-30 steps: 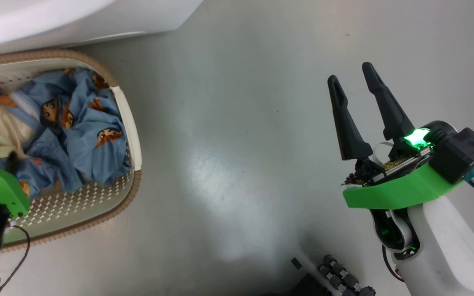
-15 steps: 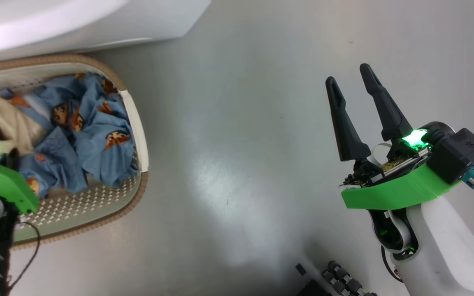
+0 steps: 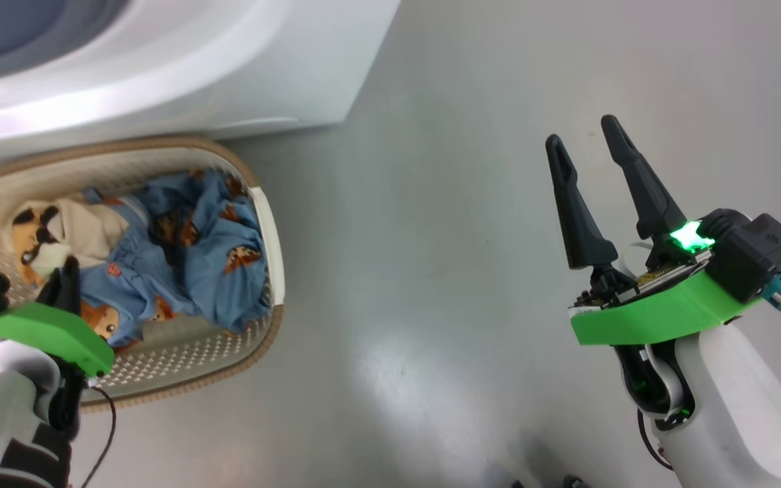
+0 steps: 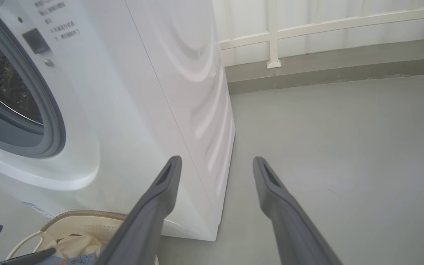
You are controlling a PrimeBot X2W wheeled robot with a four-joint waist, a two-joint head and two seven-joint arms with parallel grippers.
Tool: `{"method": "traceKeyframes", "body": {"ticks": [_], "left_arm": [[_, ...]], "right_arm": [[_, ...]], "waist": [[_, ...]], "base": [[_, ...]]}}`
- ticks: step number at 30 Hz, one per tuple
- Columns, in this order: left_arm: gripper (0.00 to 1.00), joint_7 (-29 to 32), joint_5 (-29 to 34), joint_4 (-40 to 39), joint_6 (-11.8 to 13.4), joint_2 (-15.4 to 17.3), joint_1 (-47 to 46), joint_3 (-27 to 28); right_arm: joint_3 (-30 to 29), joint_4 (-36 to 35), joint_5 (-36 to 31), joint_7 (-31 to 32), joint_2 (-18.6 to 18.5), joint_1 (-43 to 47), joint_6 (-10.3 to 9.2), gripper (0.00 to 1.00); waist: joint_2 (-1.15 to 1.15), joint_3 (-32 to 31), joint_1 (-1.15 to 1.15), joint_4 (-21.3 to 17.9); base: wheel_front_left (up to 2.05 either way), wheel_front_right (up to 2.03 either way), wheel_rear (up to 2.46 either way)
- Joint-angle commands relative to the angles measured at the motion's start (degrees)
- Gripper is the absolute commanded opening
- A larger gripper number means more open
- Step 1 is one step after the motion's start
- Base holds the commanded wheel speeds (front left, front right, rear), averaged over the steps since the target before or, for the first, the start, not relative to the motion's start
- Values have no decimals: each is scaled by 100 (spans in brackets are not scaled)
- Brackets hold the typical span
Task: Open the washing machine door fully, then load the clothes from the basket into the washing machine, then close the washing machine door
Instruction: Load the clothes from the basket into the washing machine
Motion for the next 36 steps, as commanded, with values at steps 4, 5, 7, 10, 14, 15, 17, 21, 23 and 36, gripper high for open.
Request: {"method": "traceKeyframes", "body": {"ticks": [4,5,7,10,14,15,17,21,23,36], "left_arm": [[0,-132,-169,-303,4,188,395,3],[0,-139,-194,-365,4,187,444,-7],[0,-145,-203,-599,4,222,535,43],[0,-147,-113,-996,4,246,761,208],[0,-148,141,-1538,4,218,1140,545],[0,-148,216,-1671,4,200,1243,641],[0,-148,293,-1801,4,177,1346,742],[0,-148,604,-2297,4,40,1751,1087],[0,-148,748,-2539,4,-36,1932,1235],[0,-149,1417,-4252,4,-487,2995,1971]], "right_arm": [[69,-46,63,-45,-93,359,42,100],[62,-31,73,-45,-109,384,42,100],[46,-1,93,-45,-144,437,42,100],[20,39,119,-45,-192,532,42,100],[-8,88,158,-45,-258,669,42,100],[-15,98,168,-45,-272,704,42,100],[-19,111,176,-45,-287,740,42,100],[-48,160,214,-45,-352,899,42,100],[-73,177,236,-45,-382,990,42,100],[-255,222,349,-45,-540,1504,42,100]], "waist": [[0,-606,0,233],[0,-683,0,255],[0,-831,0,299],[0,-1061,0,356],[0,-1366,0,402],[0,-1443,0,408],[0,-1522,0,415],[0,-1843,0,443],[0,-1994,0,461],[0,-2624,0,553]], "base": [[0,0,0],[0,0,0],[0,0,0],[0,0,0],[0,0,0],[0,0,0],[0,0,0],[0,0,0],[0,0,0],[0,0,0]]}}
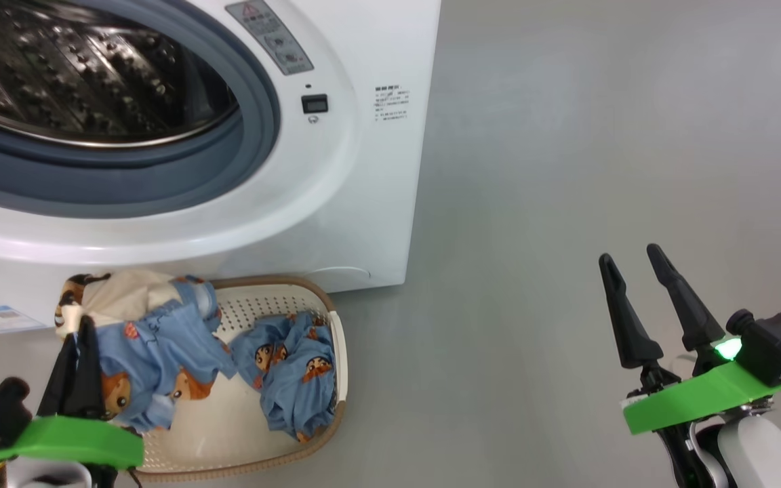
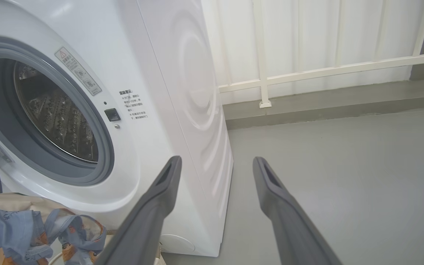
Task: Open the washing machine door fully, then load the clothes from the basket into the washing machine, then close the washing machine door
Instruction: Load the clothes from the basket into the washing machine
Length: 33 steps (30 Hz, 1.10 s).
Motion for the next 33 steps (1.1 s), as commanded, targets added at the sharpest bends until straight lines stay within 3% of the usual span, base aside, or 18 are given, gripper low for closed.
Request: {"method": "traceKeyframes", "body": {"ticks": [1,11,18,26,33], "left_arm": [[0,-61,126,-331,4,128,110,261],[0,-61,491,-1752,3,-207,1004,709],[0,-61,602,-2210,3,-386,1350,739],[0,-61,607,-2335,3,-365,1216,763],[0,-61,615,-2356,3,-152,784,764]], "right_arm": [[79,-127,4,-46,-73,101,42,100],[-3,-128,43,-46,-91,343,42,100],[-68,-175,42,-46,-91,451,42,100],[-73,-219,24,-46,-73,445,42,100],[-40,-218,8,-46,16,399,42,100]], "waist": [[0,-147,1,32],[0,-426,1,-4],[0,-475,1,15],[0,-385,1,15],[0,-256,1,-18]], "base": [[0,0,0],[0,0,0],[0,0,0],[0,0,0],[0,0,0]]}}
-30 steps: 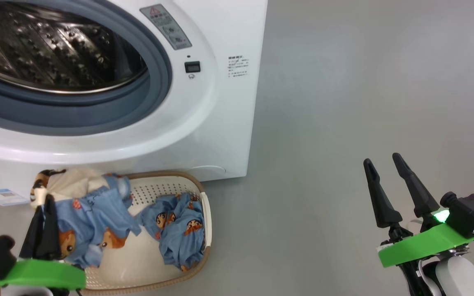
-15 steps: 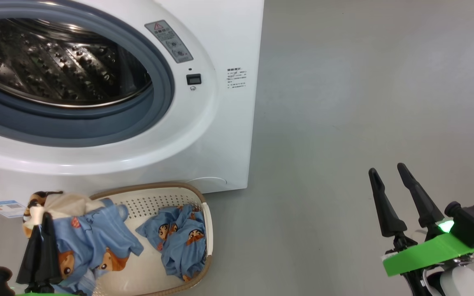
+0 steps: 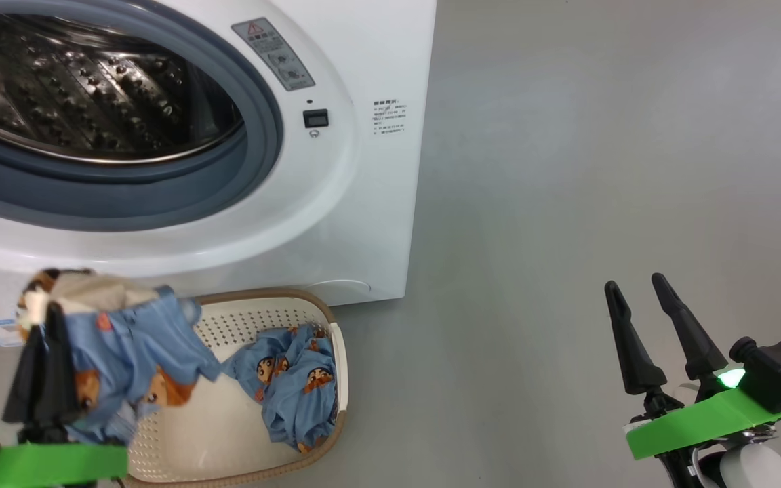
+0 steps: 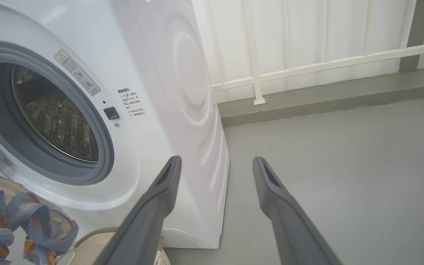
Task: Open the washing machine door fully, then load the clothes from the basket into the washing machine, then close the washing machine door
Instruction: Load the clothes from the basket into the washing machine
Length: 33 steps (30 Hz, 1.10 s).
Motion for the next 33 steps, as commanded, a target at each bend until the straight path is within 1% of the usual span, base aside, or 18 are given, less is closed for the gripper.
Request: {"method": "traceKeyframes", "body": {"ticks": [1,9,14,23,33], "left_arm": [[0,-61,35,-197,3,198,-266,213],[0,-61,93,-177,3,571,-1052,119],[0,-61,143,96,3,699,-1624,43],[0,-61,266,1336,3,881,-2853,-208],[0,-61,490,2999,44,1145,-4311,-221]], "right_arm": [[129,-139,-7,-46,-51,-58,42,100],[152,-134,-15,-46,51,-117,42,100],[166,-140,-20,-46,109,-191,42,100],[221,-170,-46,-46,212,-395,42,100],[247,-223,-92,-46,331,-661,42,100]], "waist": [[0,31,0,-18],[0,160,0,-71],[0,293,0,-113],[0,664,0,-266],[0,1208,0,-479]], "base": [[0,0,0],[0,0,0],[0,0,0],[0,0,0],[0,0,0]]}}
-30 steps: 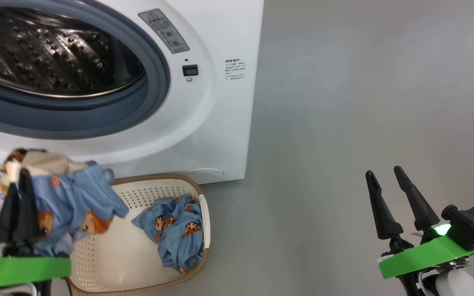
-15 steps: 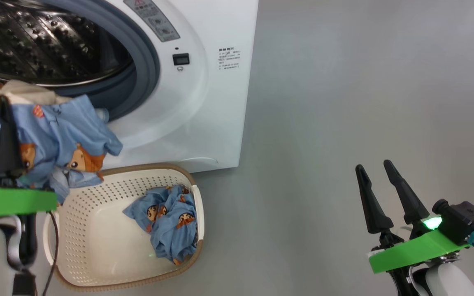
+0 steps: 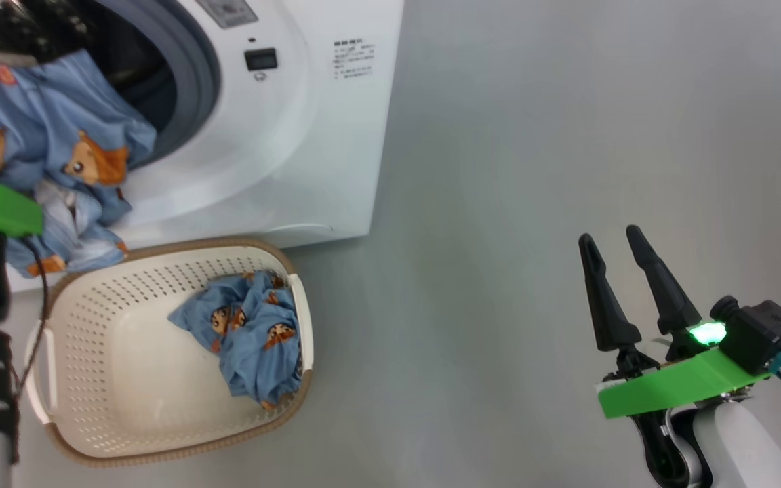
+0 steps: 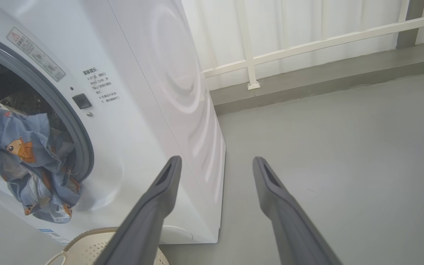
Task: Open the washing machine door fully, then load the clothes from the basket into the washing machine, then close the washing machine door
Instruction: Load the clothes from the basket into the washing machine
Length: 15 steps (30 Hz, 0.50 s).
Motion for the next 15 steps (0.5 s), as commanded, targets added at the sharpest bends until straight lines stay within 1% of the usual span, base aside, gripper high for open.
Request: {"method": "traceKeyframes", "body": {"ticks": [1,8,15], "left_arm": [[0,-36,72,78,42,318,-283,161],[0,-36,229,1285,75,522,-1232,89],[0,-36,309,2251,76,651,-2099,-39]], "right_arm": [[123,-151,-74,-46,3,-96,42,100],[193,-158,-107,-46,118,-317,42,100],[306,-175,-130,-46,232,-522,42,100]], "waist": [[0,217,-1,-120],[0,617,-1,-235],[0,953,-1,-338]], "base": [[0,0,0],[0,0,0],[0,0,0]]}}
